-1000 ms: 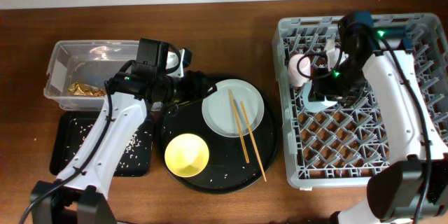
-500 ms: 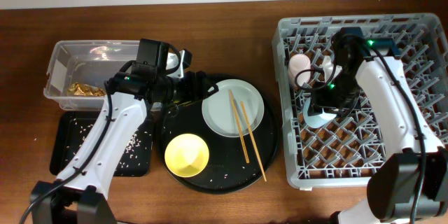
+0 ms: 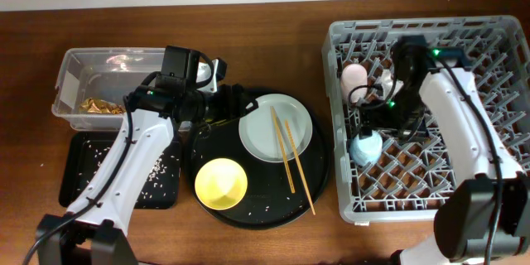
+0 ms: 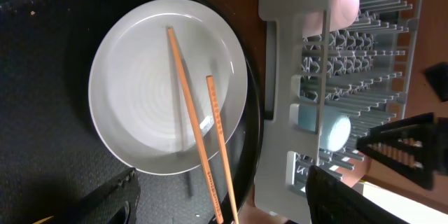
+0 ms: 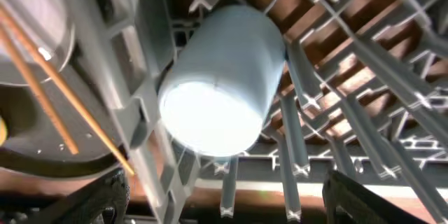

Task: Sort waste into correct bins and load items into the dishwasher rack
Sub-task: 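Place the blue cup upside down in the dish rack with right gripper, then move the right gripper toward the white plate on the round tray, then grasp one chopstick from the white plate with the right gripper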

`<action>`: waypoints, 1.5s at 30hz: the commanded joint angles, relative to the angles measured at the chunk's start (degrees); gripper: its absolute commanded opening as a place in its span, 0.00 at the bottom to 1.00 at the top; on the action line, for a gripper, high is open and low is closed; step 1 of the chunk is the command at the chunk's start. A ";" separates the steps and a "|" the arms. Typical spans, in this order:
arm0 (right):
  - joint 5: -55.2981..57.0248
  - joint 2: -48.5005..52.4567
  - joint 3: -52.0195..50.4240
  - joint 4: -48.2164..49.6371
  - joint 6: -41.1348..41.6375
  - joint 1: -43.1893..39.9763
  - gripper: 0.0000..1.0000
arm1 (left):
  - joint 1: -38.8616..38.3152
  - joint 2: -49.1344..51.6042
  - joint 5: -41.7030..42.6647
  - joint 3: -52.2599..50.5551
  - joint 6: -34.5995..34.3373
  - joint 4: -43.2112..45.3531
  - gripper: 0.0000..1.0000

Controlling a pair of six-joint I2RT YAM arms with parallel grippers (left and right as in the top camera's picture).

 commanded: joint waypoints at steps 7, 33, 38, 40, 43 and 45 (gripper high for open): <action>-22.05 -2.51 6.86 -5.11 -16.28 4.98 0.80 | 13.20 -7.32 -0.20 0.00 3.76 -1.33 0.74; 0.04 -2.29 -22.97 47.93 13.62 32.87 0.22 | 23.23 -9.64 -0.17 0.00 3.76 -8.52 0.99; -7.08 -2.29 -22.95 51.39 13.60 32.83 0.40 | 23.26 -9.64 -0.17 0.00 3.76 -8.55 0.99; -7.93 -2.29 -22.95 52.24 13.62 32.83 0.58 | 23.23 -9.64 -0.17 0.00 3.76 -8.55 0.99; -7.85 -2.29 -22.95 52.22 13.64 32.83 0.77 | 23.26 -9.64 -0.17 0.00 3.76 -8.55 0.99; -5.64 -2.29 -22.95 52.19 13.62 32.83 0.66 | 23.23 -9.64 -0.17 0.00 3.76 -8.52 0.99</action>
